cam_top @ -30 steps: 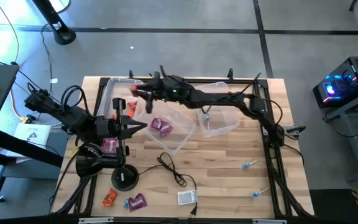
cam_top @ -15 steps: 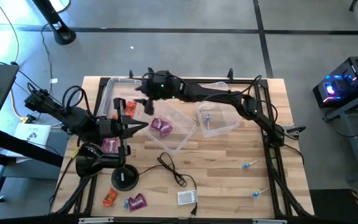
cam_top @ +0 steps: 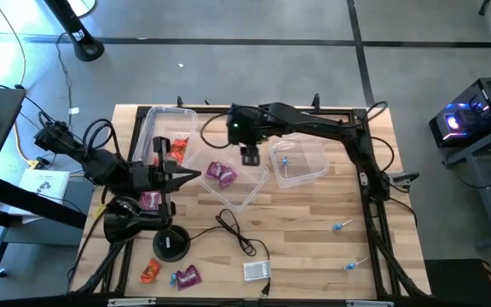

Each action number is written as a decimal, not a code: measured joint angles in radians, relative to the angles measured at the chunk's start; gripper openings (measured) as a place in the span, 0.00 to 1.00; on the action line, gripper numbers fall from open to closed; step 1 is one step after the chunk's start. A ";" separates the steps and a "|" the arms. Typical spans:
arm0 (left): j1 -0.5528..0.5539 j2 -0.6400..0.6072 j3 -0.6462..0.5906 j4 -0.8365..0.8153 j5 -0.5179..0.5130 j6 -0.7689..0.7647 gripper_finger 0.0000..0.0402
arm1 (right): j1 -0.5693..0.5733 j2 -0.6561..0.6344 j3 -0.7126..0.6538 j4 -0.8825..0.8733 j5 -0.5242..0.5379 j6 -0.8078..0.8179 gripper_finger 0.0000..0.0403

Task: Sort candy
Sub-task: Put the blue candy into the right transparent bin

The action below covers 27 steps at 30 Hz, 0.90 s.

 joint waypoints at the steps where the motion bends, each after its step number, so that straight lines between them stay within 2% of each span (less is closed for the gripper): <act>1: 0.000 -0.001 0.000 -0.003 0.000 -0.005 0.00 | 0.007 -0.023 -0.018 -0.009 0.012 0.013 0.56; 5: 0.000 -0.003 0.000 0.002 -0.002 -0.006 0.00 | 0.057 -0.201 -0.184 0.026 0.087 0.070 0.56; 10: -0.004 -0.003 0.000 -0.001 -0.002 -0.006 0.00 | 0.163 -0.492 -0.534 0.137 0.183 0.229 0.56; 13: -0.004 -0.003 0.000 -0.003 -0.002 -0.006 0.00 | 0.263 -0.660 -0.719 0.151 0.256 0.397 0.56; 16: -0.004 -0.003 0.000 -0.004 -0.002 -0.006 0.00 | 0.378 -0.793 -0.849 0.125 0.262 0.614 0.56; 21: 0.005 -0.003 0.000 -0.007 -0.001 -0.005 0.00 | 0.577 -0.923 -0.964 0.079 0.280 0.950 0.56; 27: 0.017 -0.003 0.000 -0.012 -0.001 -0.006 0.00 | 0.764 -0.935 -1.009 0.008 0.243 1.254 0.56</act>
